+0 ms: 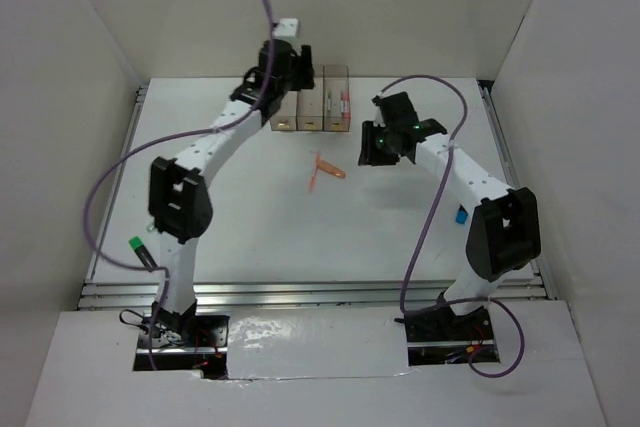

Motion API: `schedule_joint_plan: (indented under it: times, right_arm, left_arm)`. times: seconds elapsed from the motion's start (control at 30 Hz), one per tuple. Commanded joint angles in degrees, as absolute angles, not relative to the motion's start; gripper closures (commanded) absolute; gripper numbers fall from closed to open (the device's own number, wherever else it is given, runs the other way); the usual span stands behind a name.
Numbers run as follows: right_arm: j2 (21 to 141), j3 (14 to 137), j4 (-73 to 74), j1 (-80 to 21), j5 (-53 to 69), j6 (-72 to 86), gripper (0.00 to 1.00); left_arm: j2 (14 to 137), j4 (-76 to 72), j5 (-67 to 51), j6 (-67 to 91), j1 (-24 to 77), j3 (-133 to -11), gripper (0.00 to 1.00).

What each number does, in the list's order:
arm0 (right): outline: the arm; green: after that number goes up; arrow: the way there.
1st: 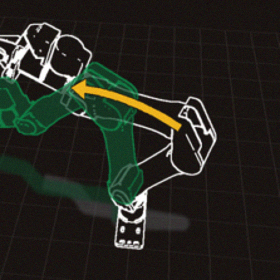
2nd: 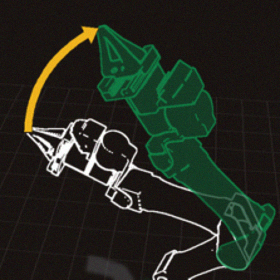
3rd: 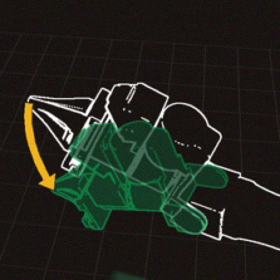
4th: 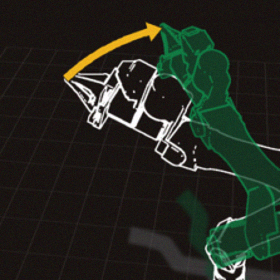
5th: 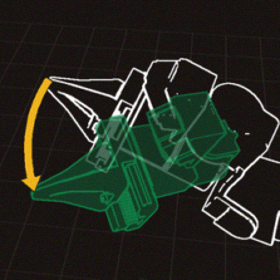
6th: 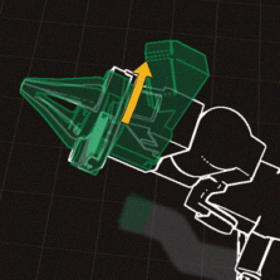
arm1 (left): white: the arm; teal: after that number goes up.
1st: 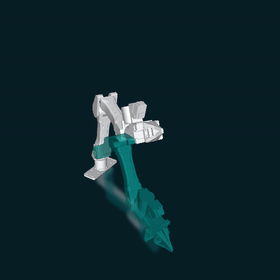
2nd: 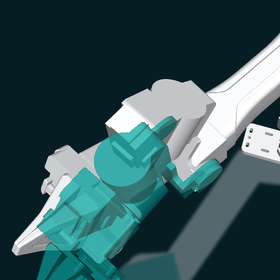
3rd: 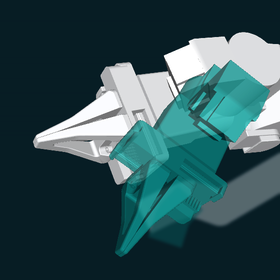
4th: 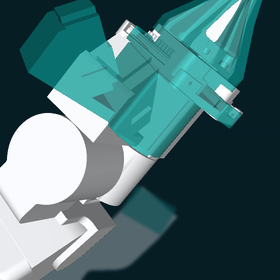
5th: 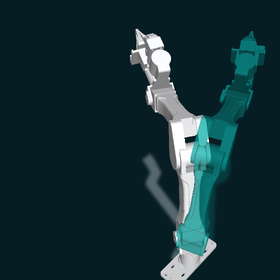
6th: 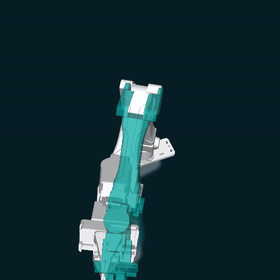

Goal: Sort the stationery into containers
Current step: Grab a piece of stationery with the right arm

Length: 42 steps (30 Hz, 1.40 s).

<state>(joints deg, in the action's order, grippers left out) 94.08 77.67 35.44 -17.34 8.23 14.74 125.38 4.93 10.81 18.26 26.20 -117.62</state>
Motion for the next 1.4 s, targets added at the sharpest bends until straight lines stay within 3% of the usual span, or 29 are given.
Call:
schedule_joint_plan:
  times: [0.0, 0.1, 0.27, 0.37, 0.53, 0.7, 1.37]
  right_arm:
    - [91.1, 77.9, 29.6, -26.7, -3.9, 24.3, 0.54]
    - [96.7, 83.3, 31.8, -32.4, -9.8, 28.6, 0.55]
    - [109.4, 93.1, 38.9, -40.4, -16.4, 34.7, 0.66]
    - [112.5, 91.6, 36.8, -42.0, -17.1, 36.8, 0.68]
    - [115.0, 90.9, 35.0, -43.6, -19.5, 38.2, 0.61]
    - [116.7, 91.8, 33.7, -44.2, -19.7, 38.4, 0.52]
    - [126.7, 98.6, 34.0, -43.6, -15.9, 38.2, 0.55]
  left_arm:
    - [108.6, 10.6, 17.0, 23.1, 20.5, -111.7, 0.32]
    - [100.0, 16.6, 15.4, 26.8, 14.4, -102.9, 0.28]
    - [85.2, 17.2, 12.7, 26.5, 6.7, -88.7, 0.26]
    - [79.4, 17.6, 9.2, 26.0, 4.0, -82.1, 0.26]
    - [73.2, 18.2, 4.1, 25.0, 0.8, -74.5, 0.25]
    - [72.4, 18.5, 1.5, 25.4, -1.7, -72.0, 0.23]
    - [74.8, 18.0, -4.4, 27.5, -5.5, -70.8, 0.23]
